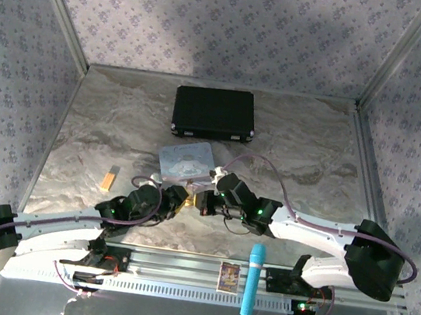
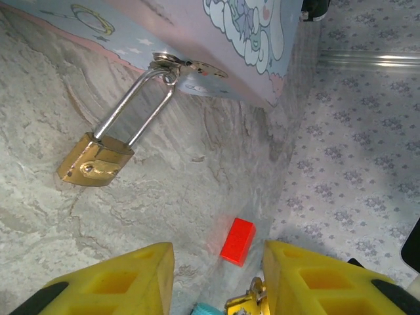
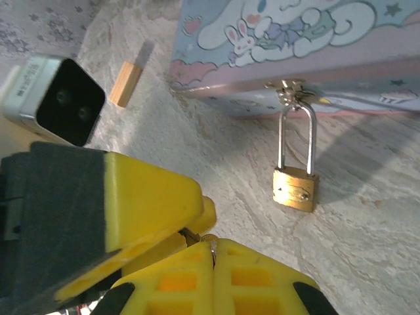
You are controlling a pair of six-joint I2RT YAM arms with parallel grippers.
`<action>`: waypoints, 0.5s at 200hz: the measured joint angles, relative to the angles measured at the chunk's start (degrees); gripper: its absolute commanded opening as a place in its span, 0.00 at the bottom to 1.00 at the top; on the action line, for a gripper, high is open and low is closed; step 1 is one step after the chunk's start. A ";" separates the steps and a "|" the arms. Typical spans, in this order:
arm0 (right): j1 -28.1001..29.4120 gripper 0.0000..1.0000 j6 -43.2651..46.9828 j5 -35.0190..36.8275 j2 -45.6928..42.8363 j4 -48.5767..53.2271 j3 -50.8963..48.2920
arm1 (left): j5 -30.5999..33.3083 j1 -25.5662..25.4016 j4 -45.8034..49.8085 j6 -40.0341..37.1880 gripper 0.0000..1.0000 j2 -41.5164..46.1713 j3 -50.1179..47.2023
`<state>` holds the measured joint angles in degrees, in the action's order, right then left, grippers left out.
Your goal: Unlock the padlock with the key
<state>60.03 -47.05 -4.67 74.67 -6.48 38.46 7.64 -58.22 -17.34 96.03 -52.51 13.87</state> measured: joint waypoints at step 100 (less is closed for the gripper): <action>-1.29 0.83 1.14 -2.93 -0.50 -3.06 -1.01 | 1.64 -0.04 0.00 -1.95 0.00 2.60 0.00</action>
<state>58.74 -45.91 -7.60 74.17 -9.54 37.45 9.28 -58.26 -17.34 94.08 -49.91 13.87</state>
